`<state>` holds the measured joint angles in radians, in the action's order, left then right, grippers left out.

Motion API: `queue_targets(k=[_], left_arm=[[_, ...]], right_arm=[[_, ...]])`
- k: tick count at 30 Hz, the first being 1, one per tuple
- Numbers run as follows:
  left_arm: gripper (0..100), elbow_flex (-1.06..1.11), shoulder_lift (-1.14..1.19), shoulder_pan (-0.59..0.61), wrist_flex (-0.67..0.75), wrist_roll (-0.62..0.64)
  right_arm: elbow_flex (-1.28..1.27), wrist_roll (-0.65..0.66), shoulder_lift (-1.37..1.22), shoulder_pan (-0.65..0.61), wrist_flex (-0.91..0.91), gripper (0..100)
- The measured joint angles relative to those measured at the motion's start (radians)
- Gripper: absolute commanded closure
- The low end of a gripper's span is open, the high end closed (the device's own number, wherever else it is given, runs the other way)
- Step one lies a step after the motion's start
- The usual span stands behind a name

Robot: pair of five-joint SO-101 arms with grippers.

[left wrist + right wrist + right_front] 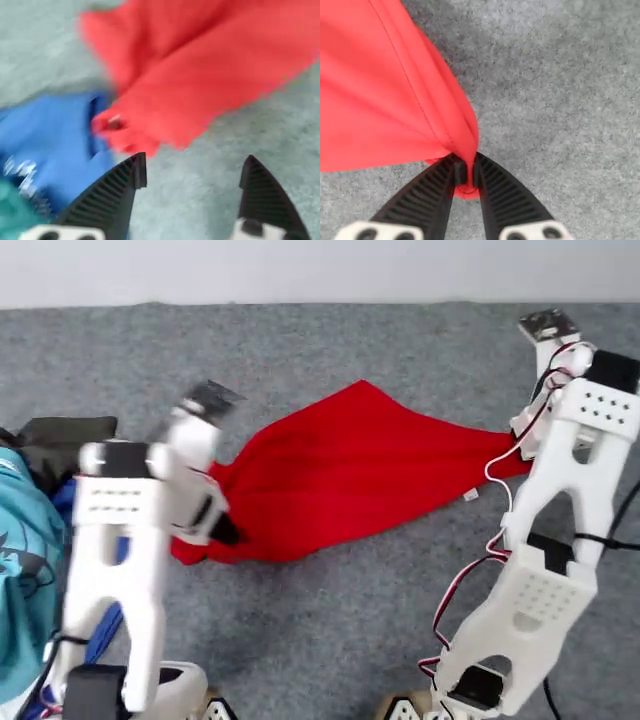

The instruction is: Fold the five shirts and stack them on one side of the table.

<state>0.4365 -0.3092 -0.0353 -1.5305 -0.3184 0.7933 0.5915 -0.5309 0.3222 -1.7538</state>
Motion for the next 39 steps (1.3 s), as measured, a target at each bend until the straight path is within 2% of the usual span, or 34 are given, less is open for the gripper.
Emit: queue_targets(k=[4,11,13,18,21,28,34,39], left_arm=[[70,0.087,0.035,-0.12,0.103,0.0],[70,0.069,0.302,-0.137,0.201,0.005],[76,0.041,0.371,-0.137,0.222,0.006],[99,-0.037,0.456,-0.137,0.256,0.044],[99,-0.087,0.456,-0.137,0.253,0.04],[99,-0.206,0.241,-0.138,0.149,0.032],[99,-0.25,-0.064,-0.133,0.138,0.032],[99,-0.25,-0.261,-0.08,0.138,0.026]], right_arm=[[0.0,0.0,0.008,-0.005,0.0,99.1],[0.0,0.0,0.008,-0.009,0.0,99.1],[0.0,0.0,0.008,-0.009,0.0,99.1],[0.0,0.0,0.008,-0.009,0.0,99.1],[-0.002,0.0,0.063,-0.011,0.0,99.1],[-0.002,0.0,0.256,-0.014,0.0,99.1],[-0.002,0.0,0.404,-0.012,0.0,99.1],[-0.002,0.002,0.528,-0.012,0.0,99.1]])
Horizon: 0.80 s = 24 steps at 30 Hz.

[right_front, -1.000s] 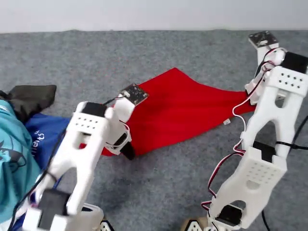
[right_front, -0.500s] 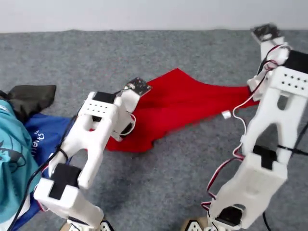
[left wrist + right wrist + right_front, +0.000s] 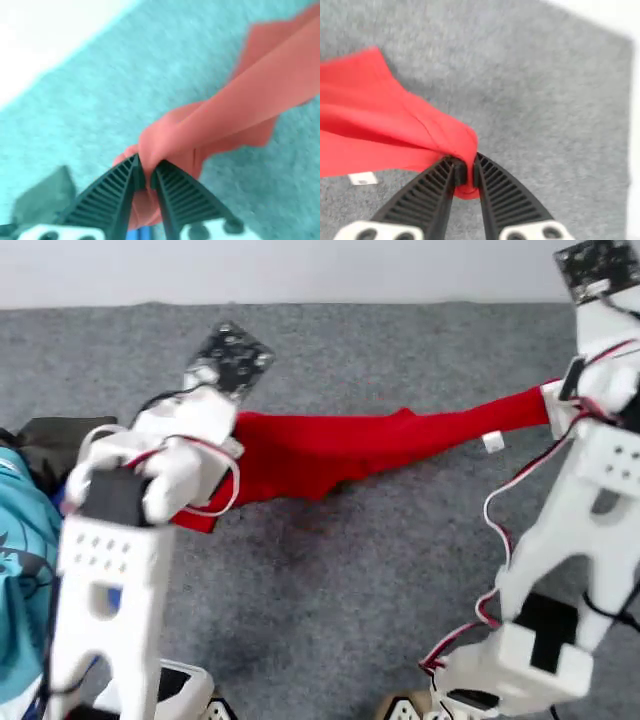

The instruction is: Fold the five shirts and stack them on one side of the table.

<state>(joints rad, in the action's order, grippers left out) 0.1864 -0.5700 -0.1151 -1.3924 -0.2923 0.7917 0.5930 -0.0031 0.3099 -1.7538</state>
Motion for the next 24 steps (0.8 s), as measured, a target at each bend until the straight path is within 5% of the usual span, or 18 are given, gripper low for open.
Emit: queue_targets(k=[8,18,24], left_arm=[[99,0.0,-0.183,0.06,-0.077,-0.209],[99,0.071,-0.235,0.061,-0.141,-0.23],[99,0.336,-0.055,0.068,0.005,-0.304]], right_arm=[[0.002,0.0,0.126,-0.002,0.0,99.1],[-0.068,0.0,0.11,-0.103,0.0,99.0],[-0.178,0.0,-0.069,-0.219,0.0,99.0]])
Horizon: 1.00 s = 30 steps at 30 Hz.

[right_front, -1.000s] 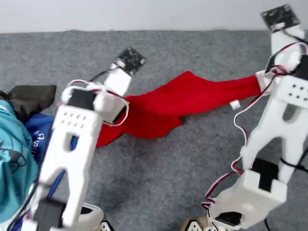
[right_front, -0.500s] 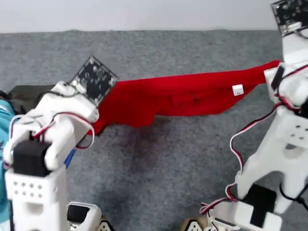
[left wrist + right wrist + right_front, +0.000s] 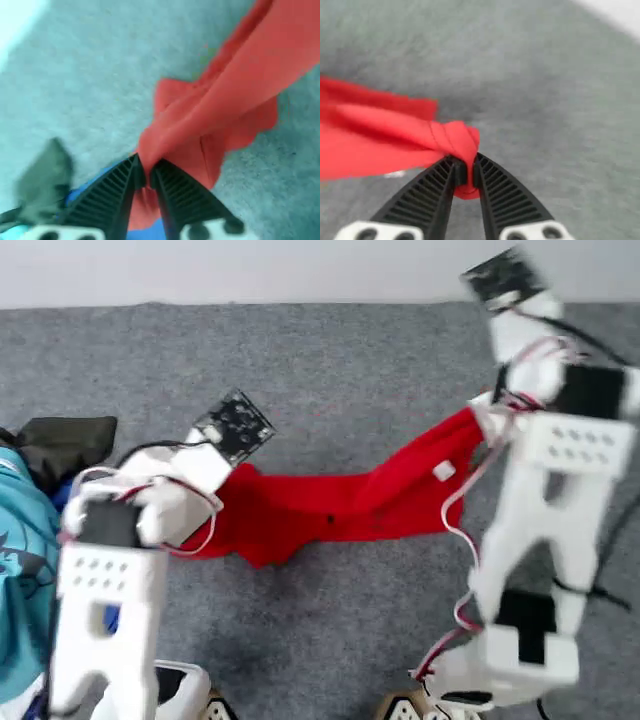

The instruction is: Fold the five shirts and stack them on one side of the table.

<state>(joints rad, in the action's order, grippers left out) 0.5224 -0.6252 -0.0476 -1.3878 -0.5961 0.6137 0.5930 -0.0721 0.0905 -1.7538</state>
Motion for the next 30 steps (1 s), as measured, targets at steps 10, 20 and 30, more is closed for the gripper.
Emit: queue_targets(k=[10,20,30], left_arm=[[89,0.12,0.486,0.069,0.44,0.0],[77,-0.342,0.58,0.11,0.115,0.169],[77,-0.463,0.439,-0.11,-0.219,0.172]], right_arm=[[-0.005,0.0,-0.342,-0.028,0.107,99.0],[-0.005,0.0,-0.391,-0.028,0.15,99.0],[-0.005,0.0,-0.391,0.028,0.15,99.0]])
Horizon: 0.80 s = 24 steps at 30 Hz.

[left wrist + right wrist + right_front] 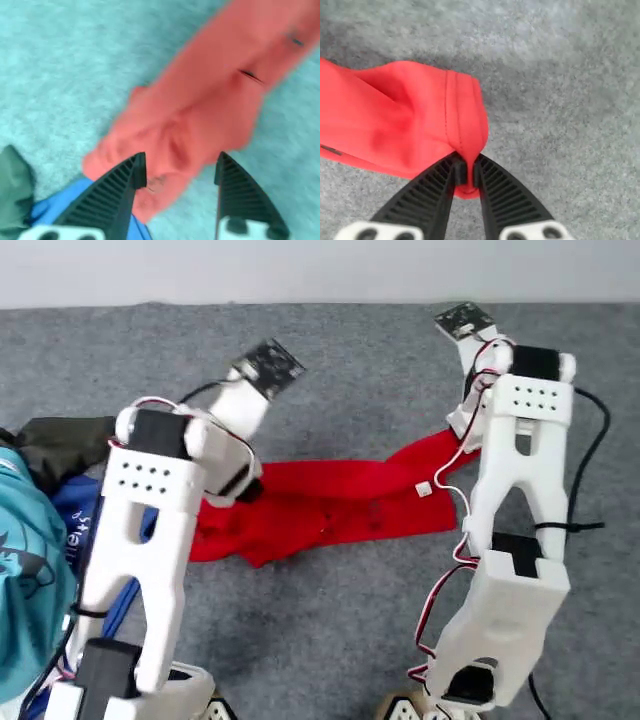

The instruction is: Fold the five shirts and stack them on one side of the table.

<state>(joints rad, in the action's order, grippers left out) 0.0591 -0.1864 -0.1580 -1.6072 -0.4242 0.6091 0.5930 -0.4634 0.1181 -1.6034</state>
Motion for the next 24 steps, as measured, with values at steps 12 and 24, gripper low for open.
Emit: queue_targets(k=[12,24], left_arm=[[77,0.471,-0.011,-0.046,0.206,0.003],[77,0.557,0.181,-0.026,0.413,0.029]], right_arm=[[0.0,-0.002,0.0,0.052,-0.032,99.0],[0.0,-0.002,0.0,0.052,-0.034,99.0]])
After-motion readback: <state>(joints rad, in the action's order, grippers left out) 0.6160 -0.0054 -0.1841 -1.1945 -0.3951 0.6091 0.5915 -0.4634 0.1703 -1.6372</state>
